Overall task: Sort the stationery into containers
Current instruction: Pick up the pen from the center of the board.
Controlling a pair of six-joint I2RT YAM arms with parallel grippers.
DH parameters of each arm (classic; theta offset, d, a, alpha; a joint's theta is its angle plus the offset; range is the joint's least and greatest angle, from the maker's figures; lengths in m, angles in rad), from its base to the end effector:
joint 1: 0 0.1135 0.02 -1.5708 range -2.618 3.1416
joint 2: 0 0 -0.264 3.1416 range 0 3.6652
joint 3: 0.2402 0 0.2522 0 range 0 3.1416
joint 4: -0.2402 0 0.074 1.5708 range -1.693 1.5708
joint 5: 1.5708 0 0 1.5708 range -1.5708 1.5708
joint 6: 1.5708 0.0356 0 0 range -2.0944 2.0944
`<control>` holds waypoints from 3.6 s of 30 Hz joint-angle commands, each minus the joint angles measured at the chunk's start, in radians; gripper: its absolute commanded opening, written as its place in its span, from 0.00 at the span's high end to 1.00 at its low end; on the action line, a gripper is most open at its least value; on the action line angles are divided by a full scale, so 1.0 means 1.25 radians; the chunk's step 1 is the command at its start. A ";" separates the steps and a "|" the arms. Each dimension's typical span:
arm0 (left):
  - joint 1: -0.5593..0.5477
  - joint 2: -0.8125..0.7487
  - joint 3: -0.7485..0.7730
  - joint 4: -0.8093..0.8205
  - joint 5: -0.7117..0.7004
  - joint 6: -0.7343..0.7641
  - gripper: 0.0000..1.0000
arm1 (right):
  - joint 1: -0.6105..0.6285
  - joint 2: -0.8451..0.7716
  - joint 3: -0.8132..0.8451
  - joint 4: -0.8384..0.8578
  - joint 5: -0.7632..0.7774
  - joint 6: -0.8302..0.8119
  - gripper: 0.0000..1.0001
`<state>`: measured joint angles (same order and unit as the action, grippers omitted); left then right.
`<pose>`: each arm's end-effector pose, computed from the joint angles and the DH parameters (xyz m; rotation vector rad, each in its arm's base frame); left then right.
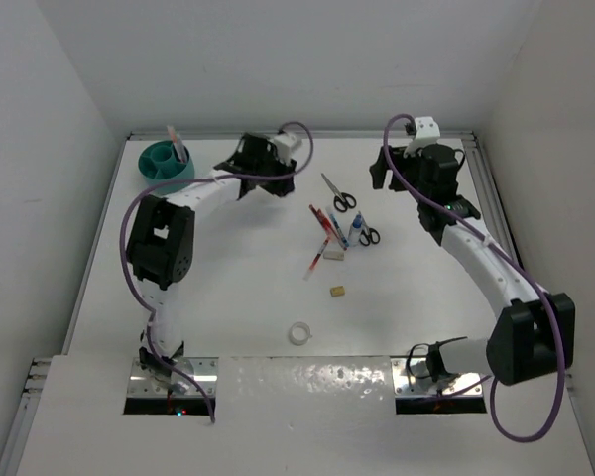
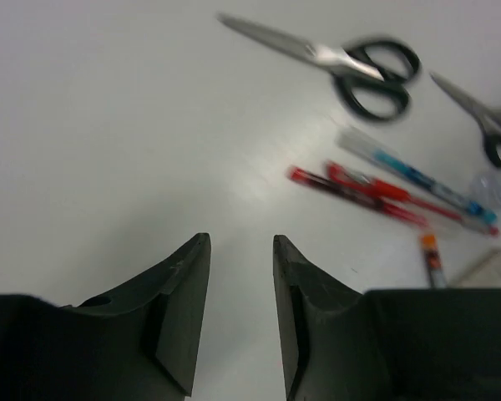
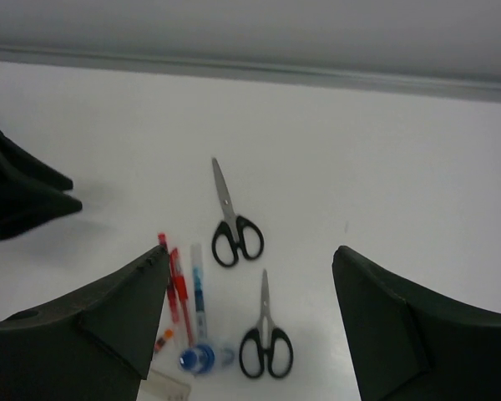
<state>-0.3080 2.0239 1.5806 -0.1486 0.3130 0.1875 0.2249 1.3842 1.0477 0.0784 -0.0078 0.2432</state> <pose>0.4466 -0.1536 0.2398 0.7026 2.0405 -0.4077 0.3197 0.0734 0.3207 0.0113 1.8419 0.3360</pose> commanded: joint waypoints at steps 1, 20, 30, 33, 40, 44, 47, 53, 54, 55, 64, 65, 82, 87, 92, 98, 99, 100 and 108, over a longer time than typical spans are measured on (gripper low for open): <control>-0.083 -0.042 -0.048 -0.136 -0.010 0.011 0.66 | -0.007 -0.089 -0.075 -0.027 0.037 0.003 0.22; -0.206 -0.300 -0.457 0.005 0.263 0.967 0.60 | -0.007 -0.407 -0.305 -0.090 0.055 0.079 0.23; -0.226 -0.317 -0.485 -0.085 0.357 1.139 0.61 | 0.035 -0.461 -0.312 -0.168 0.130 0.116 0.30; -0.241 -0.294 -0.474 -0.101 0.353 1.223 0.64 | 0.034 -0.479 -0.337 -0.146 0.125 0.135 0.30; -0.220 -0.303 -0.442 0.028 0.377 0.916 0.63 | 0.084 -0.437 -0.328 -0.220 0.135 0.210 0.37; -0.249 -0.345 -0.511 0.149 0.308 0.666 0.65 | 0.100 -0.454 -0.362 -0.220 0.192 0.220 0.37; -0.285 -0.294 -0.433 0.158 0.163 0.262 0.69 | 0.101 -0.466 -0.377 -0.196 0.198 0.212 0.37; -0.335 -0.252 -0.407 0.081 -0.093 -0.001 0.67 | 0.102 -0.463 -0.369 -0.214 0.209 0.209 0.37; -0.341 -0.246 -0.407 0.074 -0.103 -0.002 0.68 | 0.102 -0.463 -0.372 -0.216 0.210 0.207 0.36; -0.345 -0.234 -0.409 0.069 -0.113 0.007 0.67 | 0.101 -0.467 -0.373 -0.219 0.211 0.198 0.36; -0.390 -0.168 -0.423 0.104 -0.160 0.024 0.54 | 0.101 -0.464 -0.371 -0.227 0.230 0.167 0.35; -0.393 -0.158 -0.420 0.105 -0.166 0.023 0.54 | 0.102 -0.466 -0.372 -0.228 0.228 0.169 0.35; -0.400 -0.127 -0.501 0.153 -0.238 0.017 0.76 | 0.102 -0.475 -0.353 -0.255 0.253 0.140 0.34; -0.375 -0.131 -0.501 0.080 -0.244 0.005 1.00 | 0.101 -0.489 -0.353 -0.255 0.268 0.127 0.34; -0.348 -0.144 -0.474 0.032 -0.247 -0.003 1.00 | 0.101 -0.495 -0.352 -0.253 0.258 0.127 0.34; -0.297 -0.206 -0.393 -0.090 -0.255 0.121 1.00 | 0.101 -0.473 -0.320 -0.259 0.027 -0.029 0.34; -0.287 -0.231 -0.401 -0.085 -0.231 0.160 1.00 | 0.102 -0.472 -0.309 -0.271 -0.014 -0.058 0.34; -0.283 -0.292 -0.416 -0.073 -0.215 0.265 1.00 | 0.101 -0.469 -0.286 -0.276 -0.047 -0.118 0.34; -0.173 -0.607 -0.691 0.138 0.078 0.940 1.00 | 0.106 -0.337 -0.125 -0.259 -0.382 -0.273 0.41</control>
<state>-0.5716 1.3315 0.7803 -0.0956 0.2253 0.9565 0.3496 0.8883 0.8032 -0.2920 -0.2516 -0.0154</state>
